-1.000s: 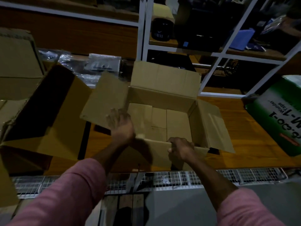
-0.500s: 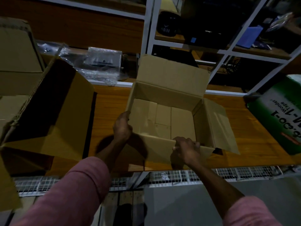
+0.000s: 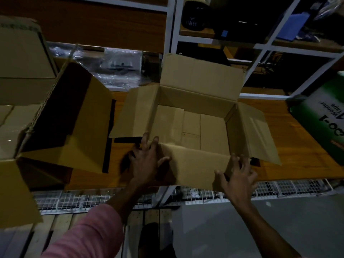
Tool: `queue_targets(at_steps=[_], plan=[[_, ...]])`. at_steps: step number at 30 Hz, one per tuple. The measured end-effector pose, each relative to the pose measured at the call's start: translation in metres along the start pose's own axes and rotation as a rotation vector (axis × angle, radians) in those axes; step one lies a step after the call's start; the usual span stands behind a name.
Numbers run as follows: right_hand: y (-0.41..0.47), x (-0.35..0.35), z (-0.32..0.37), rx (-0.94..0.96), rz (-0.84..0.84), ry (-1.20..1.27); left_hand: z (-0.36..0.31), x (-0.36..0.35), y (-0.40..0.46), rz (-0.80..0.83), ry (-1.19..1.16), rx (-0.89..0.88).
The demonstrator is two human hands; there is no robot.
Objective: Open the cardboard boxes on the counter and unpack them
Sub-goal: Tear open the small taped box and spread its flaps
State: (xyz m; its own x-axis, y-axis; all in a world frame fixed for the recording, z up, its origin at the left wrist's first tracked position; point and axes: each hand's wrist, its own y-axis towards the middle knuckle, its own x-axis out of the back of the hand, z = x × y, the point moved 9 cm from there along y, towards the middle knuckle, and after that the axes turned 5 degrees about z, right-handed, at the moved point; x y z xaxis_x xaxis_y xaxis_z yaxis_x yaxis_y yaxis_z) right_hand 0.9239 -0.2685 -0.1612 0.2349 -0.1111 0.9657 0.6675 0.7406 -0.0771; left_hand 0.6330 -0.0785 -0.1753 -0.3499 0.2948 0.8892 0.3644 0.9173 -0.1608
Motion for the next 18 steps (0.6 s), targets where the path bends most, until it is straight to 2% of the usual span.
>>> queue_targets(at_steps=[4,9,18], plan=[[0.027,-0.002,-0.023,0.017,0.151,0.133,-0.004,-0.007,0.005,0.061,-0.193,-0.129],[0.049,-0.004,-0.012,0.148,0.279,0.273,-0.006,-0.010,0.009,0.079,-0.204,-0.196],[0.039,0.018,0.005,0.176,0.131,0.263,-0.017,0.016,0.012,0.014,-0.018,-0.354]])
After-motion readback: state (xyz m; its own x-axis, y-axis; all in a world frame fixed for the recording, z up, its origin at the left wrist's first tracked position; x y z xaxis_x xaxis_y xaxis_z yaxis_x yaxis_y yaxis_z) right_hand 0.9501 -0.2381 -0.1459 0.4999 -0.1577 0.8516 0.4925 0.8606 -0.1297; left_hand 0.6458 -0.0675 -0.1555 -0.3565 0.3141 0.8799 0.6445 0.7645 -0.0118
